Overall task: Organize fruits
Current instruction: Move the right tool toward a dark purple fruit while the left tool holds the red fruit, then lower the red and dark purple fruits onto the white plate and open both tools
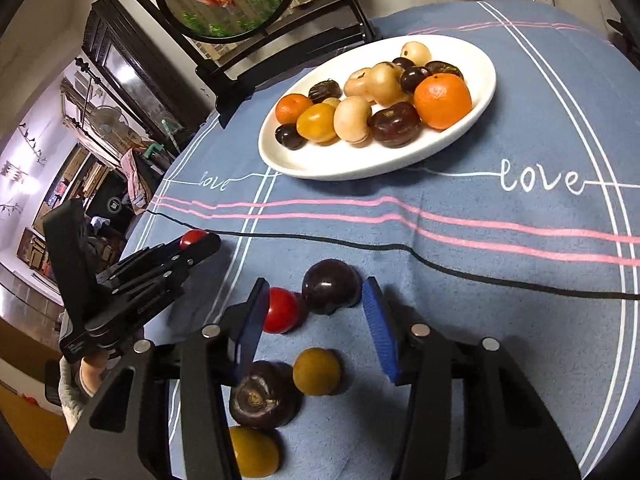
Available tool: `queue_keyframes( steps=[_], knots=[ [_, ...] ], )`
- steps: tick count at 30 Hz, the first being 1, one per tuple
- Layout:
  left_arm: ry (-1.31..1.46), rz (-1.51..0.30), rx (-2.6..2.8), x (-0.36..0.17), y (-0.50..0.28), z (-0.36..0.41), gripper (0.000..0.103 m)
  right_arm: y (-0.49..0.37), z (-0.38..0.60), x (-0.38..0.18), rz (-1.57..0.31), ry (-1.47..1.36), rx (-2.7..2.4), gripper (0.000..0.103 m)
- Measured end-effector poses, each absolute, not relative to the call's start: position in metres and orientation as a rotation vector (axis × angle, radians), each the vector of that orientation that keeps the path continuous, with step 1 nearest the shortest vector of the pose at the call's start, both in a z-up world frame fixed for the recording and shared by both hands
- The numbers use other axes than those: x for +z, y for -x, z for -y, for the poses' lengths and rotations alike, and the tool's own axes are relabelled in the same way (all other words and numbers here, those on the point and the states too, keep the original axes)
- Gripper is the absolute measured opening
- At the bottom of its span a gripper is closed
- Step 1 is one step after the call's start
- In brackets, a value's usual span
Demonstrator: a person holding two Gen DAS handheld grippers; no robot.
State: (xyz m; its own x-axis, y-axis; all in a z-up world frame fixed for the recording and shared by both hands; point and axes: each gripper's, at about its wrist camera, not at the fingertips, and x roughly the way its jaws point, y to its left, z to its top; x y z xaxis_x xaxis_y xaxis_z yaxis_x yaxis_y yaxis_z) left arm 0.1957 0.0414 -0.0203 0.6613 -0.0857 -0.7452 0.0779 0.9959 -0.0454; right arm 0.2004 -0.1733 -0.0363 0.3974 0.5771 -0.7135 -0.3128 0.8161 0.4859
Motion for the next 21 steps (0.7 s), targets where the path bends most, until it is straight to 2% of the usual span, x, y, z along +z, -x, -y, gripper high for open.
queue_keyframes(
  steps=[10,11,13,16,21],
  knots=[
    [-0.01,-0.867,-0.099,-0.027,-0.198,-0.036,0.03,-0.205,0.155,-0.047,-1.04,-0.221,0.54,0.05],
    [-0.011,-0.87,-0.098,-0.028,-0.198,-0.036,0.03,-0.206,0.155,-0.047,-1.04,-0.22,0.535,0.049],
    [-0.017,-0.878,-0.098,-0.029,-0.199,-0.035,0.03,-0.207,0.158,-0.048,-1.035,-0.209,0.508,0.04],
    [-0.027,-0.89,-0.097,-0.033,-0.199,-0.033,0.03,-0.206,0.159,-0.048,-1.031,-0.209,0.509,0.035],
    [-0.02,-0.872,-0.095,-0.029,-0.197,-0.034,0.03,-0.205,0.167,-0.046,-1.023,-0.257,0.513,0.034]
  ],
)
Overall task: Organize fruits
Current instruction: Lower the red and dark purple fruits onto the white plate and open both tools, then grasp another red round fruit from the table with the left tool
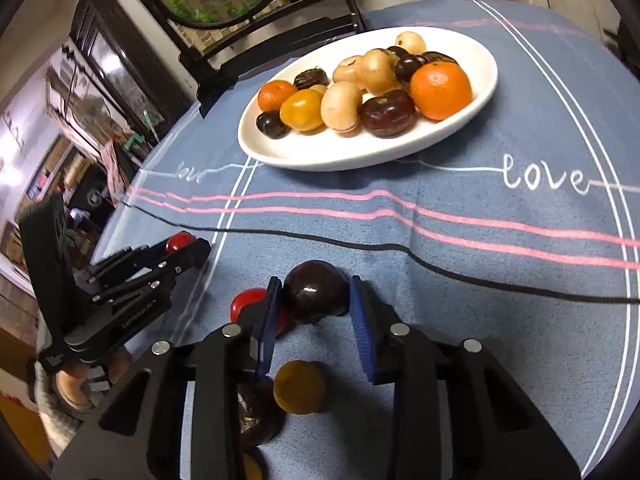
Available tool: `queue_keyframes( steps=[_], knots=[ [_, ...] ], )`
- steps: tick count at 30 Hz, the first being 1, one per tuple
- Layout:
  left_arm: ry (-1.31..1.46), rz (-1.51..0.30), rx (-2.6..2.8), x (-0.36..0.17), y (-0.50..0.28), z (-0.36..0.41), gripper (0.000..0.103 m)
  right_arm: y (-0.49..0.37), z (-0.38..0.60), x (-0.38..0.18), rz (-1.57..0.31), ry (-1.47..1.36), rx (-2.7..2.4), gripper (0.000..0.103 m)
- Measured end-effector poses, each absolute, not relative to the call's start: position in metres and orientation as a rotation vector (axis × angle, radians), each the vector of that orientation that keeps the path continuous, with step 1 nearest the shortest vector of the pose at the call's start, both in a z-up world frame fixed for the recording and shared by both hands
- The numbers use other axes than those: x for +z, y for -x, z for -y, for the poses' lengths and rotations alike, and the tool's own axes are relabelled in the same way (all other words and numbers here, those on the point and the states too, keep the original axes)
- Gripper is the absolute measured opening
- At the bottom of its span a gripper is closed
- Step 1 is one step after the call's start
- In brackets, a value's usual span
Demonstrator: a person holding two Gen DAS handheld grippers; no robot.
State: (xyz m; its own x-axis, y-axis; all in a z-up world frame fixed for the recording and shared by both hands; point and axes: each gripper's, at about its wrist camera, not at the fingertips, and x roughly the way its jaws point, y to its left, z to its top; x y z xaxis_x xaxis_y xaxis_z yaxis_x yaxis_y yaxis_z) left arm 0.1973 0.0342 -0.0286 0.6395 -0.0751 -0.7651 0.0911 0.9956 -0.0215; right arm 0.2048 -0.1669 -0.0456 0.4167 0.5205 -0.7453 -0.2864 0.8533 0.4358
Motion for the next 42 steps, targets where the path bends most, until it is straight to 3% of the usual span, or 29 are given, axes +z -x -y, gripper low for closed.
queue_keyframes(
  steps=[12,26,28,31,34,35,36,37,42],
  knots=[
    [-0.064,-0.798,-0.164,0.018,-0.246,0.022,0.03,-0.241,0.223,0.03,-0.808,-0.438,0.44,0.034],
    [-0.091,-0.79,-0.204,-0.005,-0.312,0.048,0.032,-0.353,0.193,0.004,-0.813,-0.381,0.393,0.035],
    [-0.08,-0.777,-0.195,-0.007,-0.316,0.045,0.038,-0.361,0.191,-0.005,-0.831,-0.365,0.369,0.035],
    [-0.084,-0.76,-0.15,-0.009,-0.321,0.041,0.058,-0.368,0.195,-0.012,-0.821,-0.333,0.32,0.036],
    [-0.084,-0.757,-0.151,-0.007,-0.322,0.04,0.061,-0.37,0.197,-0.014,-0.834,-0.291,0.295,0.038],
    [-0.092,-0.752,-0.144,-0.006,-0.32,0.04,0.068,-0.37,0.197,-0.014,-0.835,-0.293,0.302,0.041],
    [-0.1,-0.743,-0.135,-0.004,-0.319,0.04,0.079,-0.369,0.198,-0.013,-0.827,-0.304,0.309,0.063],
    [-0.104,-0.73,-0.125,-0.002,-0.317,0.04,0.083,-0.366,0.2,-0.011,-0.806,-0.319,0.31,0.07],
    [-0.093,-0.71,-0.12,0.01,-0.308,0.034,0.084,-0.351,0.207,0.013,-0.742,-0.355,0.343,0.07]
  ],
)
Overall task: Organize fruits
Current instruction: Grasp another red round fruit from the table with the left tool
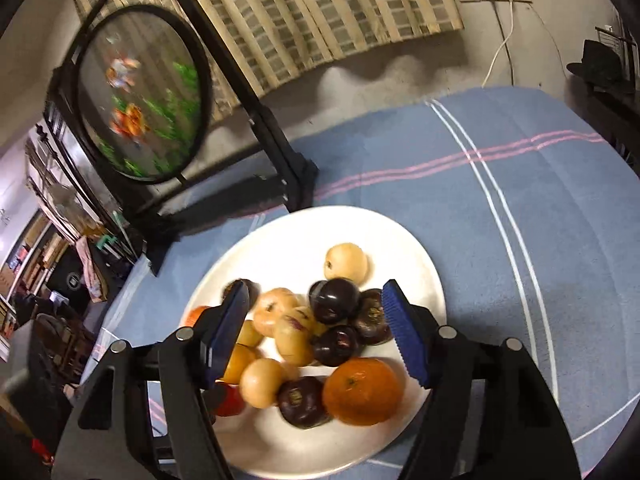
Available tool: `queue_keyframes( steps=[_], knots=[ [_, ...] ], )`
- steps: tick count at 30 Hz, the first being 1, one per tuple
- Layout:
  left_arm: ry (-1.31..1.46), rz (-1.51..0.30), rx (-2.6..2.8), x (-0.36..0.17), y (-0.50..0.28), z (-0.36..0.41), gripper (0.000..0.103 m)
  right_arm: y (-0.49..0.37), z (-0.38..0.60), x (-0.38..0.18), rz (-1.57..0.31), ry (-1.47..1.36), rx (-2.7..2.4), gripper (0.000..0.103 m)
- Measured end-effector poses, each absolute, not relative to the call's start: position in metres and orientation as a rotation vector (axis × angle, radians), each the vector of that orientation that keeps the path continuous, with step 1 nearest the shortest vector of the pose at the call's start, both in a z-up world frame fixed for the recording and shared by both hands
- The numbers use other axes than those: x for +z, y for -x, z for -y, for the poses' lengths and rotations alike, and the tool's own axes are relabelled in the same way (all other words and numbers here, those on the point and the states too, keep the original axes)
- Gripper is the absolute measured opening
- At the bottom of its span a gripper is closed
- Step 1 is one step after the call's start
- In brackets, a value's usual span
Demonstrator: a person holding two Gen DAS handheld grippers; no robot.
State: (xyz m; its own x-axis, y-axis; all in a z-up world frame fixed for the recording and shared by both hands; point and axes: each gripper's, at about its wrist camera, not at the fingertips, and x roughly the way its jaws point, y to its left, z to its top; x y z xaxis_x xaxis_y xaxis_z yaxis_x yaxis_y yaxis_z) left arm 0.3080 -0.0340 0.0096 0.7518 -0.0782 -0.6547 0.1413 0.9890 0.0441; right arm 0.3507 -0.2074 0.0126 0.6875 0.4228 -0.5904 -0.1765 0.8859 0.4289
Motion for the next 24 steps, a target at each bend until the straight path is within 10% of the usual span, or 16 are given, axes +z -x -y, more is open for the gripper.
queue_keyframes(
  steps=[10,24],
  knots=[
    [-0.091,-0.761,-0.164,0.008,-0.235,0.018,0.088,-0.265,0.205,0.058,-0.712,-0.425,0.468,0.093],
    [-0.231,-0.734,-0.192,-0.012,-0.168,0.042,0.092,-0.18,0.266,0.009,-0.778,-0.639,0.459,0.094]
  ],
)
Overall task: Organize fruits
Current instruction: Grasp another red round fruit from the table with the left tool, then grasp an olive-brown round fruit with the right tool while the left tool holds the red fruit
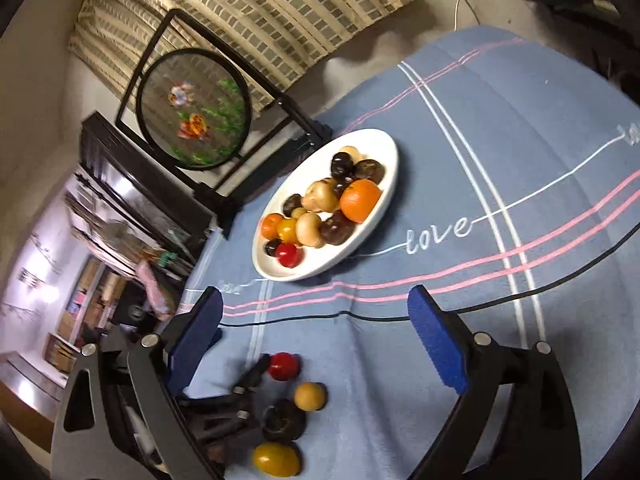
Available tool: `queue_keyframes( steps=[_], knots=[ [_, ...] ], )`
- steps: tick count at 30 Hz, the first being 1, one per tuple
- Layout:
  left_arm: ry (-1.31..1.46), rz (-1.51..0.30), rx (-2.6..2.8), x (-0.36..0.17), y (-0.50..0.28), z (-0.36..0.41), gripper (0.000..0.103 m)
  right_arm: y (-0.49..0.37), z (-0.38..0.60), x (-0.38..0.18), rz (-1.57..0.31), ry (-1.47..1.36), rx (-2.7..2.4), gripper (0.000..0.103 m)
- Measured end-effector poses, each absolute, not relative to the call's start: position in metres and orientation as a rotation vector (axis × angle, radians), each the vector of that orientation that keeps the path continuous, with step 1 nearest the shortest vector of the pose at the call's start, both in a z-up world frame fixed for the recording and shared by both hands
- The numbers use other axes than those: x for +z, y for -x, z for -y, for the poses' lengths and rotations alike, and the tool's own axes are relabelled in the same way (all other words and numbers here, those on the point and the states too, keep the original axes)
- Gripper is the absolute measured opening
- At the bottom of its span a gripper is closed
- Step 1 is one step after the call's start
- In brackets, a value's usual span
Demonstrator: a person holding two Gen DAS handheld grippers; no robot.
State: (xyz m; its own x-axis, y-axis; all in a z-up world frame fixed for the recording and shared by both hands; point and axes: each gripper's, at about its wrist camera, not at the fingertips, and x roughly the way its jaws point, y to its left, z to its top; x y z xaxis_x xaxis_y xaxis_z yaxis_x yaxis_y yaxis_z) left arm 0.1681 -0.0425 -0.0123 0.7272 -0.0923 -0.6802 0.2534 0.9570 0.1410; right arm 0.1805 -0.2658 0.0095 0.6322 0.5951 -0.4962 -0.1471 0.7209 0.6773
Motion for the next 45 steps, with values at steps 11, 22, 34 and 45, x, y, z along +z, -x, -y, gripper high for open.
queue_keyframes(
  steps=[11,22,34,45],
  knots=[
    [-0.238,-0.788,-0.309,-0.024,-0.168,0.048,0.09,-0.183,0.261,0.013,-0.792,-0.622,0.466,0.094],
    [-0.161,-0.877,-0.402,-0.036,-0.18,0.048,0.048,-0.184,0.258,0.011,-0.797,-0.596,0.457,0.094],
    [-0.044,-0.862,-0.168,-0.027,-0.201,-0.009,0.032,-0.172,0.215,0.002,-0.912,-0.407,0.582,0.094],
    [-0.009,-0.867,-0.13,-0.027,-0.207,-0.022,0.032,-0.162,0.181,-0.031,-1.051,-0.3,0.683,0.045]
  ],
)
